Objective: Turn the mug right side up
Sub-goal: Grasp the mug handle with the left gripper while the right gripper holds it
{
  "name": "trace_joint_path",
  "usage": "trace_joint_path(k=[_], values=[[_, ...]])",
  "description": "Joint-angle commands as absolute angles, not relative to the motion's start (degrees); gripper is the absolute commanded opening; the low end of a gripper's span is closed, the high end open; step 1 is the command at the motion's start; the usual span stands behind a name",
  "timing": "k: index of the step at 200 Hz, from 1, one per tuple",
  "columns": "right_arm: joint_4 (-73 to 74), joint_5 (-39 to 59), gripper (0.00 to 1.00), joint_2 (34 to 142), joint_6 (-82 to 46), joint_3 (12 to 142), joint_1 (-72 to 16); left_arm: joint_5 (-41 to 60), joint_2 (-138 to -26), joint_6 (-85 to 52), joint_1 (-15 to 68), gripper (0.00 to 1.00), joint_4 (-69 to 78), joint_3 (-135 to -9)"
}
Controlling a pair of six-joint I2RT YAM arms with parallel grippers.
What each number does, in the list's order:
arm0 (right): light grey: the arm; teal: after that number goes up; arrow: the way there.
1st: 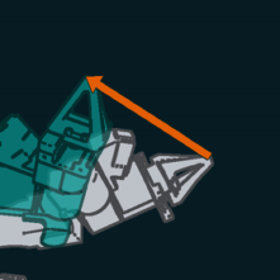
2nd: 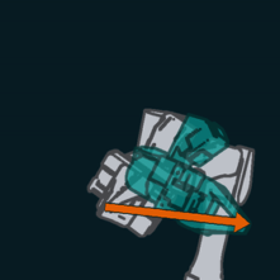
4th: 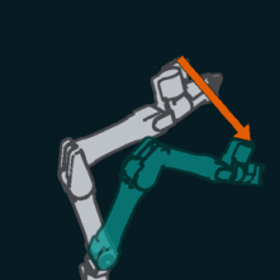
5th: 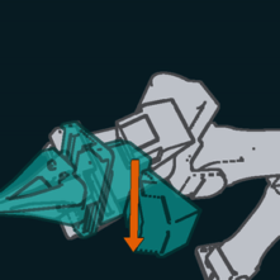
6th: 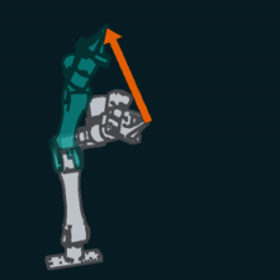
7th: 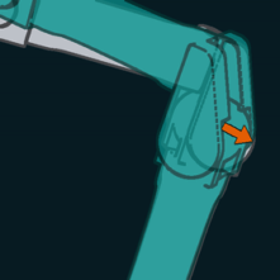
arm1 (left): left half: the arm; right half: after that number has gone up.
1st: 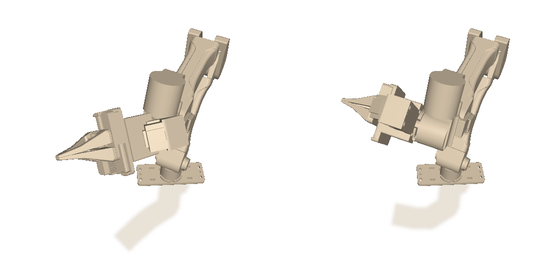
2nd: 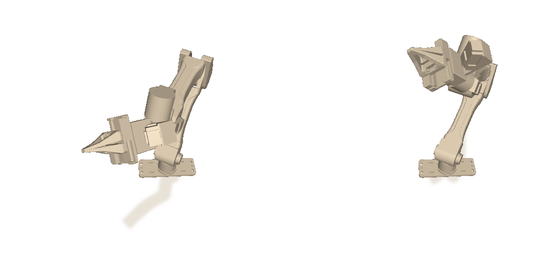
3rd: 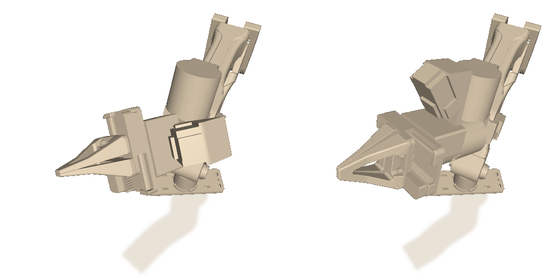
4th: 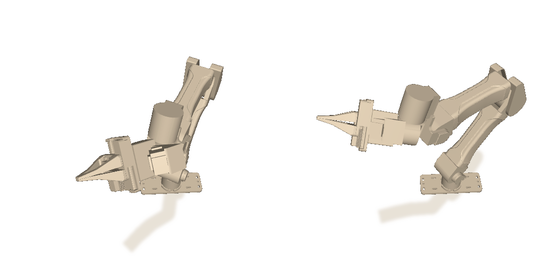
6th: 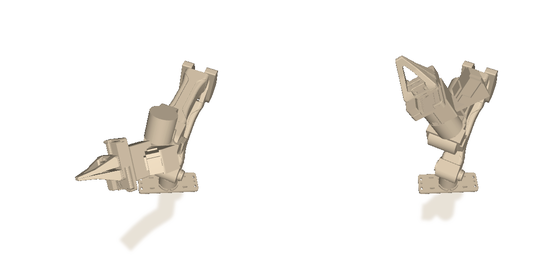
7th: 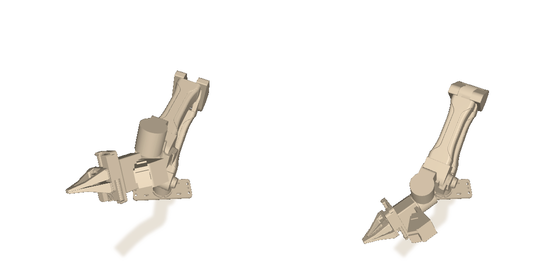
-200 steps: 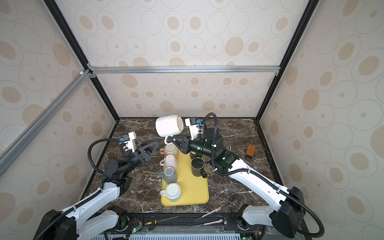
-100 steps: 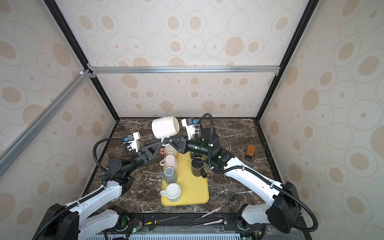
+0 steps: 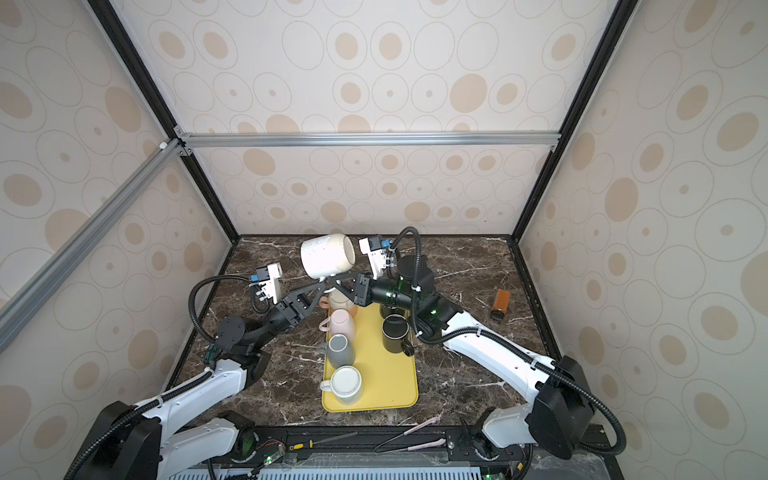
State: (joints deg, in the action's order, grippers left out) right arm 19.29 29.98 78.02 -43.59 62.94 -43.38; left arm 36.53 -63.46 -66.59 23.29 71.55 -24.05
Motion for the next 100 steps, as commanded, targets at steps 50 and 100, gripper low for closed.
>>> trace_joint_path(k=[50,100], values=[[28.2,31.7,0.00,78.0,-42.5,63.9,-43.2,37.0,-64.3,-68.2,23.9,0.30,75.5,-26.2],[27.7,32.3,0.00,78.7,-41.7,64.2,-43.5,37.3,-66.1,-70.1,23.9,0.28,78.9,-25.6]])
